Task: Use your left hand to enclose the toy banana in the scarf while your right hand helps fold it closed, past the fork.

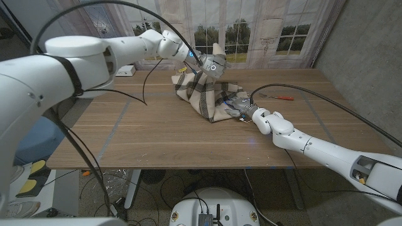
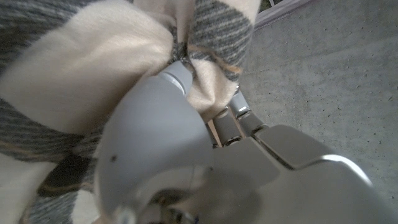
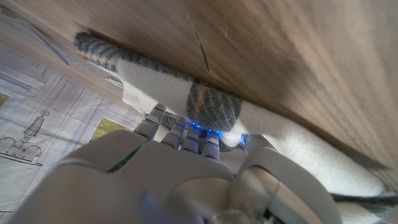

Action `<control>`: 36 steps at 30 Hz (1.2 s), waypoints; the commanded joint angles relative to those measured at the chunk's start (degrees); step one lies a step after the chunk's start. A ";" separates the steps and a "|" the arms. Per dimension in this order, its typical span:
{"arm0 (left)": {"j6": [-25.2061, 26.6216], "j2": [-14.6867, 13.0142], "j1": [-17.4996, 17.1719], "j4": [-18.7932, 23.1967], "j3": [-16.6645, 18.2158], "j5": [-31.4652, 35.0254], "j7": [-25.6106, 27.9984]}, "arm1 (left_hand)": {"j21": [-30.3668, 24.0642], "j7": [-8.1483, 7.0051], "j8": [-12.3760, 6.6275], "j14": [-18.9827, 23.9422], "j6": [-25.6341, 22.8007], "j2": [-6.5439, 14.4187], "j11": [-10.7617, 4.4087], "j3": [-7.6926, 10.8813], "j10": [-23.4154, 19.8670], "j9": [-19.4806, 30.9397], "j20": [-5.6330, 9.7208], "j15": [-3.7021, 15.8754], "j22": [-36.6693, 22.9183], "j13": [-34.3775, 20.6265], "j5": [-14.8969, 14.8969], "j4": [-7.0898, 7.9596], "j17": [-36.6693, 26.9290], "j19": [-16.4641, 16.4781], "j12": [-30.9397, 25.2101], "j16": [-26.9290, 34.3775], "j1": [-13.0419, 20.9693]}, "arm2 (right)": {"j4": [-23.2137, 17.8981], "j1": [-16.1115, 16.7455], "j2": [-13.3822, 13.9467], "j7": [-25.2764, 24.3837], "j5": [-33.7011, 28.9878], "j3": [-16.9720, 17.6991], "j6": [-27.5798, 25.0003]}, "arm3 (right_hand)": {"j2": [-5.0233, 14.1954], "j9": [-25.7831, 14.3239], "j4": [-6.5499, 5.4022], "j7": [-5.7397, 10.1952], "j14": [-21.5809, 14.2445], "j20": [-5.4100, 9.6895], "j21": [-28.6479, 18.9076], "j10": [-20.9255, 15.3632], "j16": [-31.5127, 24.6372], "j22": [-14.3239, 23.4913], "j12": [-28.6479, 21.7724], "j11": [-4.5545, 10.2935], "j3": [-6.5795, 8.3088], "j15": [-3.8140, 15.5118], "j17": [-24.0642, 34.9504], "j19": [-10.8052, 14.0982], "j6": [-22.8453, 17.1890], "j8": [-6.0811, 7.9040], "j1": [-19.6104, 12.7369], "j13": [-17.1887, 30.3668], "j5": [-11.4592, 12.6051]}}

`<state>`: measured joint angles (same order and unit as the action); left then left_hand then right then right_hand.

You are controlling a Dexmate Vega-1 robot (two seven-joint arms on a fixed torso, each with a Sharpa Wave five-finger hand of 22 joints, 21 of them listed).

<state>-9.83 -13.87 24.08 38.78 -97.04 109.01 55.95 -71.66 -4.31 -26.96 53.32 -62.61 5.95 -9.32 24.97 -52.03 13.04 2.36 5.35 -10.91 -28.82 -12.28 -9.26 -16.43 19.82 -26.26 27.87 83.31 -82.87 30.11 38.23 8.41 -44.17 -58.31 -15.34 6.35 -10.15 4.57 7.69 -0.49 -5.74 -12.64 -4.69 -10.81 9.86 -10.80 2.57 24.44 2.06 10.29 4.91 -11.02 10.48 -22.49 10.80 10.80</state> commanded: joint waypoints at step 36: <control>14.10 2.36 -4.22 -0.22 -0.27 -17.97 5.69 | 12.21 -4.59 16.96 -21.98 40.41 -0.44 2.54 -1.16 27.67 -1.85 -1.37 4.35 1.37 10.39 1.59 11.21 0.35 -5.75 15.96 -17.18 -36.43 | -0.23 -0.55 -0.18 3.31 -0.42 0.60 0.41 | -0.69 -0.63 3.00 -0.04 0.39 -0.16 0.57 0.35 -0.23 0.03 -0.27 -0.14 -0.58 0.28 0.09 -0.09 -0.27 0.38 -0.98 0.16 -0.27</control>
<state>-1.43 -3.51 20.20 24.55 -93.92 101.10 61.23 -60.49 -9.33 -10.14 32.95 -23.96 5.55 -7.26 23.79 -25.98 11.18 1.63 3.24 -9.32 -18.75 -10.62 1.18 -16.33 14.83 -10.33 10.80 48.82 -81.73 29.58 37.64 8.64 -43.84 -57.86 -14.59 6.33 -10.56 4.57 7.56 -0.19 -5.74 -12.18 -4.70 -10.81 9.86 -10.80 2.56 24.44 1.75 10.28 4.91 -10.93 10.59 -22.47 10.79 10.20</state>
